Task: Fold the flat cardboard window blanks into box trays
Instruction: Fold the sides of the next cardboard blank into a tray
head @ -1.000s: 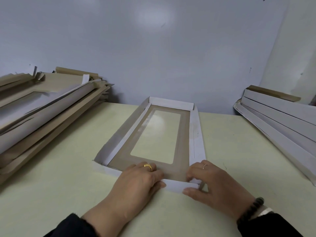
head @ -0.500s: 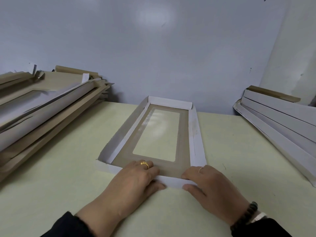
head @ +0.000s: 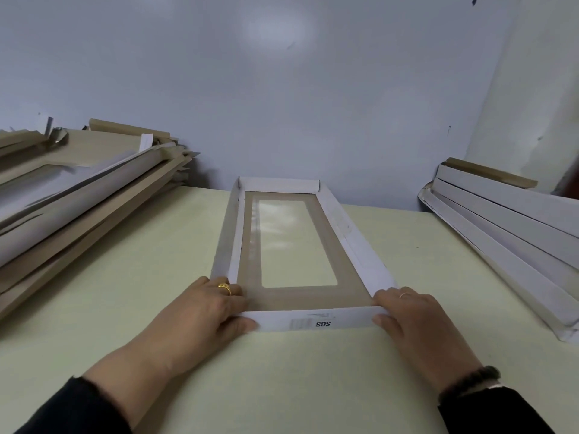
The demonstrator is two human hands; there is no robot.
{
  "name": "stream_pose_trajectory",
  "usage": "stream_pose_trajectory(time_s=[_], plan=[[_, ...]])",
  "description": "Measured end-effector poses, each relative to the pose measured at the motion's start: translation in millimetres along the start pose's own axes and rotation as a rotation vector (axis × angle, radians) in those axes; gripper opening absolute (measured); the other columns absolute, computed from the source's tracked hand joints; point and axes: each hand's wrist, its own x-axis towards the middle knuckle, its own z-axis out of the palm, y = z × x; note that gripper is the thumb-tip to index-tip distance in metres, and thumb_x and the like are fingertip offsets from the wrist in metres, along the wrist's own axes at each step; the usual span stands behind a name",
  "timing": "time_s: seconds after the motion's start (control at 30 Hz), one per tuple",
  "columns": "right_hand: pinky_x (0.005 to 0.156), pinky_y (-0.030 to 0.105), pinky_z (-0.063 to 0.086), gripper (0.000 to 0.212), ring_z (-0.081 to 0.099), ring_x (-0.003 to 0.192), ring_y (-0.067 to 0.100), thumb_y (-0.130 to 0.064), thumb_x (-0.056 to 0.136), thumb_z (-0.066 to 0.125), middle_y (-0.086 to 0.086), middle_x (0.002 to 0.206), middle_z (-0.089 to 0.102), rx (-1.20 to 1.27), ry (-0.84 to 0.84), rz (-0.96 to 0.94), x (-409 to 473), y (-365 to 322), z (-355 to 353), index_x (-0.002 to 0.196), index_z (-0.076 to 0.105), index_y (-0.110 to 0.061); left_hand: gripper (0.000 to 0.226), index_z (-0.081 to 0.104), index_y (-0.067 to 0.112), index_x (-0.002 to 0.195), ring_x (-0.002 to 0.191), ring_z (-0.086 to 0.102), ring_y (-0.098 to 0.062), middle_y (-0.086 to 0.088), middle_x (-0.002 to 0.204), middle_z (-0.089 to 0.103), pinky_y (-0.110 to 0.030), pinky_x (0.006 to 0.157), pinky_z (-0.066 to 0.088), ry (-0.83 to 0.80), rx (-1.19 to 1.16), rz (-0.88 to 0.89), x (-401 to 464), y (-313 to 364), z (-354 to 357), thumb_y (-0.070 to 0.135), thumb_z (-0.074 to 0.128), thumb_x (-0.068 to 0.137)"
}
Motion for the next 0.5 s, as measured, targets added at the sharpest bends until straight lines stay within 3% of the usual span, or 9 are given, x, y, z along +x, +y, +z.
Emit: stream_pose_trajectory(time_s=[0.1, 0.17, 0.23, 0.3, 0.37, 0.43, 0.5], plan=[[0.065, 0.029, 0.029, 0.005, 0.053, 0.079, 0.021, -0.012, 0.082, 0.063, -0.013, 0.065, 0.044, 0.034, -0.033, 0.036, 1, 3, 2, 0.085, 0.06, -0.014, 0.066, 0.06, 0.023, 0.083, 0.072, 0.037, -0.003, 0.015, 0.069, 0.04, -0.016, 0.068, 0.026, -0.031, 0.009, -0.036, 0, -5, 2, 0.066, 0.009, 0.077], [0.067, 0.027, 0.027, 0.007, 0.043, 0.081, 0.014, -0.02, 0.09, 0.052, -0.017, 0.066, 0.032, 0.036, -0.06, 0.044, 1, 5, 3, 0.095, 0.057, -0.019, 0.063, 0.053, 0.025, 0.081, 0.07, 0.035, 0.0, 0.017, 0.067, 0.034, -0.011, 0.069, 0.027, -0.033, -0.001, -0.055, -1, -8, 4, 0.069, 0.007, 0.074], [0.067, 0.026, 0.027, 0.009, 0.037, 0.08, 0.011, -0.024, 0.092, 0.047, -0.017, 0.068, 0.03, 0.045, -0.088, 0.069, 1, 5, 4, 0.099, 0.054, -0.021, 0.056, 0.049, 0.03, 0.085, 0.072, 0.036, 0.008, 0.022, 0.07, 0.04, -0.01, 0.071, 0.028, -0.023, -0.043, -0.079, -2, -9, 7, 0.071, 0.012, 0.075], [0.067, 0.024, 0.026, 0.01, 0.041, 0.088, 0.01, -0.026, 0.094, 0.044, -0.015, 0.071, 0.031, 0.04, -0.109, 0.078, 1, 4, 4, 0.1, 0.051, -0.024, 0.061, 0.053, 0.034, 0.1, 0.076, 0.036, 0.014, 0.026, 0.084, 0.05, -0.009, 0.076, 0.029, -0.006, -0.075, -0.09, -3, -11, 8, 0.073, 0.015, 0.074], [0.067, 0.022, 0.025, 0.011, 0.043, 0.095, 0.009, -0.028, 0.095, 0.042, -0.015, 0.074, 0.032, 0.038, -0.116, 0.078, 1, 5, 4, 0.102, 0.05, -0.025, 0.068, 0.054, 0.033, 0.105, 0.078, 0.04, 0.01, 0.023, 0.093, 0.053, -0.011, 0.078, 0.03, -0.014, -0.071, -0.089, -3, -13, 7, 0.074, 0.011, 0.071], [0.066, 0.022, 0.025, 0.012, 0.044, 0.097, 0.008, -0.028, 0.094, 0.043, -0.015, 0.075, 0.032, 0.044, -0.106, 0.081, 1, 6, 4, 0.103, 0.05, -0.025, 0.068, 0.054, 0.034, 0.1, 0.083, 0.042, 0.003, 0.02, 0.096, 0.053, -0.014, 0.079, 0.031, -0.048, -0.042, -0.086, -3, -13, 6, 0.074, 0.008, 0.07], [0.066, 0.022, 0.025, 0.012, 0.044, 0.096, 0.009, -0.027, 0.094, 0.044, -0.016, 0.072, 0.031, 0.039, -0.098, 0.074, 1, 6, 4, 0.103, 0.051, -0.024, 0.053, 0.047, 0.041, 0.084, 0.077, 0.04, 0.001, 0.019, 0.085, 0.048, -0.014, 0.075, 0.031, -0.061, -0.056, -0.087, -3, -13, 5, 0.074, 0.008, 0.071]])
